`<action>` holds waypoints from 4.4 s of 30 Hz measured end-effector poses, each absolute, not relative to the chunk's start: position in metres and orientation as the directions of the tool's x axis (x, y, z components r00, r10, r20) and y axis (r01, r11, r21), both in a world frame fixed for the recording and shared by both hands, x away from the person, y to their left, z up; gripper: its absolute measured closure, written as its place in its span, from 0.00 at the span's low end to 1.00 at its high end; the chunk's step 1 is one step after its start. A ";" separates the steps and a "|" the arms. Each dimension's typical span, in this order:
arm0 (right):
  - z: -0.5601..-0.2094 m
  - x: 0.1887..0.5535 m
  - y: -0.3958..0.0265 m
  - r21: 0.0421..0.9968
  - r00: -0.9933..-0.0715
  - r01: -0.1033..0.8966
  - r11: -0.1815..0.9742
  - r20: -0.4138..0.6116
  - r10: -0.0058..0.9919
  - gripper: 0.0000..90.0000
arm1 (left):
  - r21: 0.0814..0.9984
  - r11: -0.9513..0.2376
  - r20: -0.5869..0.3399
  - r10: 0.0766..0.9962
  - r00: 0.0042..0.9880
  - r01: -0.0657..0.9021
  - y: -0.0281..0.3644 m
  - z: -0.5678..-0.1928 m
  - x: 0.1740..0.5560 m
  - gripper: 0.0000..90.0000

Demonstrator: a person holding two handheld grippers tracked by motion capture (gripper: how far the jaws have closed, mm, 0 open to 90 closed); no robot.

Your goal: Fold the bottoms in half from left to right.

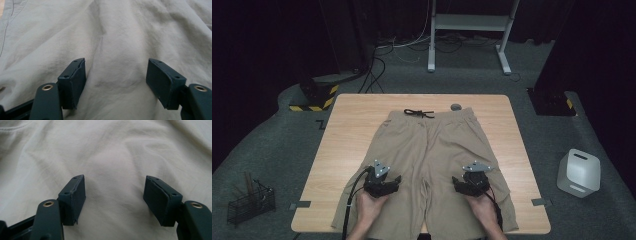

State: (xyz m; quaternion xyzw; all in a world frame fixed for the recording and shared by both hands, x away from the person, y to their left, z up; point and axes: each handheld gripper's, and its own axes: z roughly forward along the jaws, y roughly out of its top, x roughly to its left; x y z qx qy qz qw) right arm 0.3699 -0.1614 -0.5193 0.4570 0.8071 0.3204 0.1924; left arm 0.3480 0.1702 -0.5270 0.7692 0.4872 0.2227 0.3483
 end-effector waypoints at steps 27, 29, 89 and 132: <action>-0.497 0.348 -0.156 0.743 -0.560 0.556 0.372 0.005 0.828 0.44 | 0.751 -0.266 -0.055 0.887 0.459 0.604 0.174 -0.501 0.329 0.34; -0.493 0.365 -0.156 0.745 -0.533 0.563 0.358 -0.004 0.846 0.43 | 0.756 -0.262 -0.056 0.887 0.459 0.600 0.172 -0.495 0.345 0.33; -0.516 0.382 -0.156 0.737 -0.521 0.567 0.368 -0.025 0.853 0.43 | 0.723 -0.218 -0.064 0.923 0.378 0.655 0.208 -0.491 0.400 0.33; -0.523 0.359 -0.153 0.731 -0.532 0.565 0.382 -0.032 0.846 0.42 | 0.717 -0.123 -0.177 0.920 0.349 0.686 0.229 -0.508 0.434 0.95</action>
